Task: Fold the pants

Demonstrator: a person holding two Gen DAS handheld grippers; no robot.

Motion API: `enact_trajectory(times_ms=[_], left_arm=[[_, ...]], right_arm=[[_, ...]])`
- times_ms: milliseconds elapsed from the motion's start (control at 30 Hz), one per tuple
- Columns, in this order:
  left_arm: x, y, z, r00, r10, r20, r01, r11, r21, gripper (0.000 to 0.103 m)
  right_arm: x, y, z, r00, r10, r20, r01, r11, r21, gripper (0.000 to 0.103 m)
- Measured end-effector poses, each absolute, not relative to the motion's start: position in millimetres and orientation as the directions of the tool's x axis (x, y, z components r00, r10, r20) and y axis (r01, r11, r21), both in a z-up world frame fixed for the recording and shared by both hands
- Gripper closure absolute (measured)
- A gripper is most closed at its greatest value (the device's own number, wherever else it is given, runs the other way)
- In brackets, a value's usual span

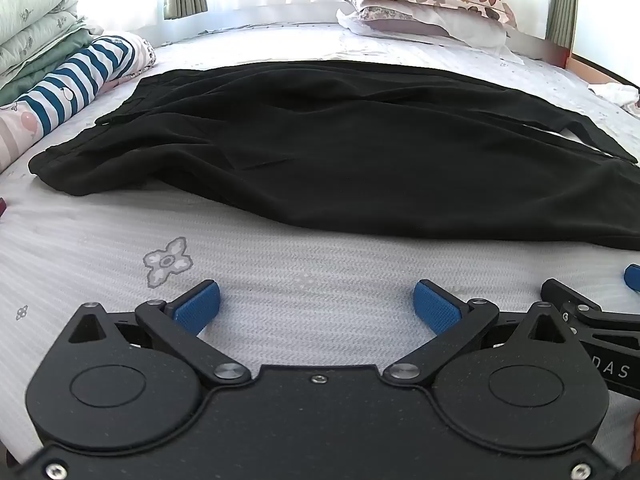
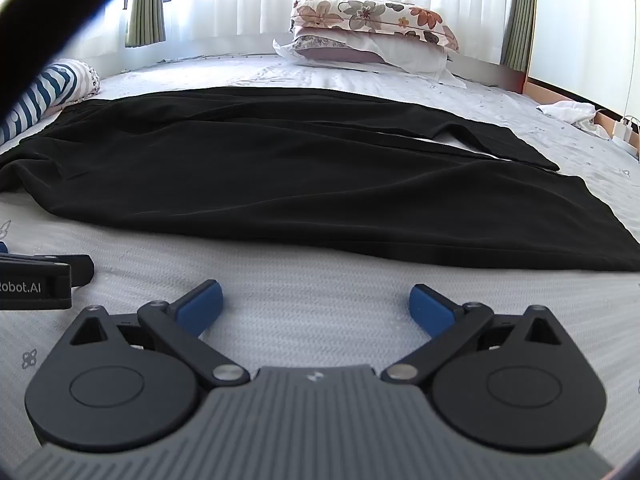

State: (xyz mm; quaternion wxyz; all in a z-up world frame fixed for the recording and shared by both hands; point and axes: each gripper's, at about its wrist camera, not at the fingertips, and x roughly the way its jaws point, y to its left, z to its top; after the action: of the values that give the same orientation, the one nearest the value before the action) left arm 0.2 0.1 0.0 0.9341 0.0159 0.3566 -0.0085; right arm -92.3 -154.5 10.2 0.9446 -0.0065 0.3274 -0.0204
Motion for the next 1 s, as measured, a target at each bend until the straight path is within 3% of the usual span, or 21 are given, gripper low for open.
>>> enact_trajectory(times_ms=[1000], left_arm=[[0.2,0.3,0.1,0.750,-0.005,-0.662,0.027,0.999,0.024,0.000]], right_arm=[[-93.2,-153.3,11.6,0.786,-0.053,-0.616,0.043,0.999,-0.030,0.000]])
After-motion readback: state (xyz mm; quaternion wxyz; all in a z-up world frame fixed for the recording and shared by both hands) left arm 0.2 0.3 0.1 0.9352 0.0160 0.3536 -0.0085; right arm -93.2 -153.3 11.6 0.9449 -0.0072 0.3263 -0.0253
